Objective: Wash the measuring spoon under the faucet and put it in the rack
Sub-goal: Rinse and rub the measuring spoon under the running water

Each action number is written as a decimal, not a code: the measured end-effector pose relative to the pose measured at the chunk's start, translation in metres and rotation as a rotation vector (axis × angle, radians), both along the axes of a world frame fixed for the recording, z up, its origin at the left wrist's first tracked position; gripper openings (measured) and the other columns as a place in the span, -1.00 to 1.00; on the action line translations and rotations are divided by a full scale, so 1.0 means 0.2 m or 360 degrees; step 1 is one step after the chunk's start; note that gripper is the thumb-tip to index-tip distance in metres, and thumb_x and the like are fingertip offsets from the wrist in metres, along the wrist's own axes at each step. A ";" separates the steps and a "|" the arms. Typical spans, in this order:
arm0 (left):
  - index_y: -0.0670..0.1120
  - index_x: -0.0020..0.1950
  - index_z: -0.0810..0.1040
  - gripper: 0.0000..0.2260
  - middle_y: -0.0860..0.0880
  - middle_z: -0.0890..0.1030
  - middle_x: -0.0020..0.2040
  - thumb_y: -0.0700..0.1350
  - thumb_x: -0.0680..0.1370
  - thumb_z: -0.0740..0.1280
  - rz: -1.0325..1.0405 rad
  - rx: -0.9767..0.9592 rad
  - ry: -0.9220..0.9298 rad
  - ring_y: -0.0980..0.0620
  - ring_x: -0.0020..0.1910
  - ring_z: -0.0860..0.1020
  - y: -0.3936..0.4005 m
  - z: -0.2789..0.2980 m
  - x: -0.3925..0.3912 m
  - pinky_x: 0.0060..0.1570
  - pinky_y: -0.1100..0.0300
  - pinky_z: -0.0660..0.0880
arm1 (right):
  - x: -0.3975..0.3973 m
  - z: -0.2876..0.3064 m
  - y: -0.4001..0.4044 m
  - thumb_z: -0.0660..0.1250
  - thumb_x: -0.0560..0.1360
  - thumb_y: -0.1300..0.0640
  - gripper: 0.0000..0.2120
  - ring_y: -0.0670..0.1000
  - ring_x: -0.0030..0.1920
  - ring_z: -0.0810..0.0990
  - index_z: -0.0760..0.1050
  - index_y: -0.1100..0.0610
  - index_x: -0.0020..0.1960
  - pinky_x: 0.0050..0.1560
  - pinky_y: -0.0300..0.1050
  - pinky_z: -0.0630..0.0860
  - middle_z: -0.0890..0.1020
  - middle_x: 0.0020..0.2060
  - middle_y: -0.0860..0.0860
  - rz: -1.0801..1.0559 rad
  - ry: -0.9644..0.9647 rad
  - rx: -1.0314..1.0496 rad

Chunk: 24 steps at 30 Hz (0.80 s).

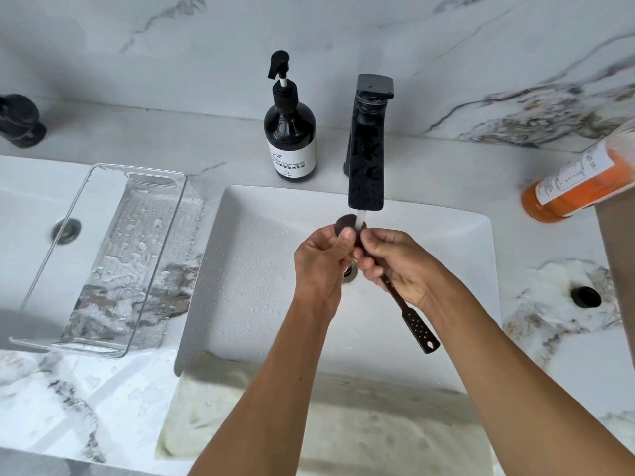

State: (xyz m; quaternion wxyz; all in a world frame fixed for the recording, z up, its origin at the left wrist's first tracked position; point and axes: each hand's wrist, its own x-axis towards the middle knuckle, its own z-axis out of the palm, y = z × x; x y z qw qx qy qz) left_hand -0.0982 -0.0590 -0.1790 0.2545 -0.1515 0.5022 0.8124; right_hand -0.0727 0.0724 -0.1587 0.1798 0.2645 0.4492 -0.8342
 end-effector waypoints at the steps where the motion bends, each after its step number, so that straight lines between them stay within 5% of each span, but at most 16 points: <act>1: -0.25 0.07 0.55 -0.86 -0.16 0.52 -0.29 -0.23 0.55 0.41 0.0012 -0.0011 -0.0003 -0.08 -0.36 0.45 0.00 0.00 0.00 -0.09 -0.05 0.42 | 0.00 0.01 0.00 0.30 0.61 0.07 -0.74 -0.08 -0.51 0.42 0.62 0.17 -0.17 -0.61 -0.31 0.31 0.52 -0.37 0.08 0.0048 -0.0001 0.0044; 4: -0.30 0.01 0.61 -0.80 -0.15 0.55 -0.27 -0.15 0.62 0.33 0.0135 -0.0004 -0.0100 0.00 -0.37 0.45 0.02 -0.01 0.01 -0.16 0.13 0.47 | -0.01 0.01 0.01 0.28 0.62 0.00 -0.69 -0.08 -0.58 0.36 0.53 0.25 -0.10 -0.67 -0.29 0.22 0.51 -0.45 0.06 0.0184 0.0004 0.0411; 8: -0.26 -0.12 0.58 -0.76 -0.09 0.57 -0.35 -0.16 0.66 0.25 0.0295 0.0058 -0.0181 0.08 -0.42 0.46 0.01 -0.03 -0.01 -0.28 0.26 0.51 | -0.01 0.03 0.01 0.23 0.63 0.30 -0.83 -0.04 -0.52 0.42 0.49 0.30 -0.13 -0.60 -0.26 0.26 0.54 -0.43 0.09 0.0309 0.0071 0.0543; 16: -0.21 -0.01 0.59 -0.83 -0.06 0.64 -0.27 -0.10 0.61 0.32 0.0055 0.0183 -0.0219 0.10 -0.38 0.53 0.01 -0.02 0.00 -0.26 0.28 0.52 | -0.02 0.05 0.01 0.27 0.63 0.19 -0.74 -0.05 -0.56 0.37 0.50 0.27 -0.20 -0.61 -0.26 0.18 0.51 -0.47 0.07 0.0361 0.0042 0.0863; 24: -0.23 -0.05 0.64 -0.79 -0.14 0.68 -0.15 -0.08 0.58 0.37 0.0016 0.0133 -0.0174 0.01 -0.24 0.61 0.00 -0.01 -0.01 -0.10 0.22 0.57 | -0.05 0.09 0.02 0.27 0.46 0.29 -0.91 -0.02 -0.56 0.33 0.51 0.24 -0.20 -0.57 -0.25 0.15 0.50 -0.46 0.09 0.0400 0.0019 0.1045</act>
